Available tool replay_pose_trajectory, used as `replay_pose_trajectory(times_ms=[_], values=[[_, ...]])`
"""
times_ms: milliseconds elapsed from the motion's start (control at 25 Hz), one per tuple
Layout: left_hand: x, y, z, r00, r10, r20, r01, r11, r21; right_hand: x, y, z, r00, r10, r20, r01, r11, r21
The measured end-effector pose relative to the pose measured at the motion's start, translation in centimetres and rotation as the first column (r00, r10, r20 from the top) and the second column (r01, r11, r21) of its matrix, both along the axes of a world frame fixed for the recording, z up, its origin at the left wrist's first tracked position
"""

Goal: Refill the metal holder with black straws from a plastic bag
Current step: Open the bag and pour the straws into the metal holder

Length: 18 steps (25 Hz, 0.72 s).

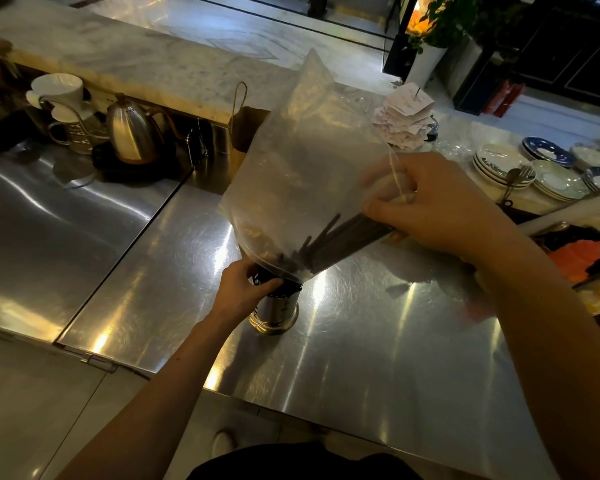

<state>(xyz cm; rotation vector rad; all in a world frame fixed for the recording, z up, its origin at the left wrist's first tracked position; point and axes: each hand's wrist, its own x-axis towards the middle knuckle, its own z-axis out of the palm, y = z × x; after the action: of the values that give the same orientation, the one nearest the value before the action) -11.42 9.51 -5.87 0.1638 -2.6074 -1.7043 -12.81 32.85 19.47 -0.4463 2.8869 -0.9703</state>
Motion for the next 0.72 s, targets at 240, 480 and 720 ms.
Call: replay_pose_trajectory(times_ms=[240,480,720], values=[[0.16,0.43,0.41,1.0,0.003,-0.027,-0.003,1.0,-0.013,0.05,-0.19,0.33,0.996,0.021,-0.09,-0.014,0.997,0.071],[0.24,0.28,0.43,1.0,0.0,-0.006,0.0,1.0,-0.016,0.08,-0.28,0.19,1.0,-0.009,0.01,0.01,0.999,-0.034],[0.37,0.52,0.41,0.999,0.005,-0.032,-0.006,1.0,-0.031,0.26,-0.18,0.07,0.999,-0.012,0.032,0.014,0.999,-0.048]])
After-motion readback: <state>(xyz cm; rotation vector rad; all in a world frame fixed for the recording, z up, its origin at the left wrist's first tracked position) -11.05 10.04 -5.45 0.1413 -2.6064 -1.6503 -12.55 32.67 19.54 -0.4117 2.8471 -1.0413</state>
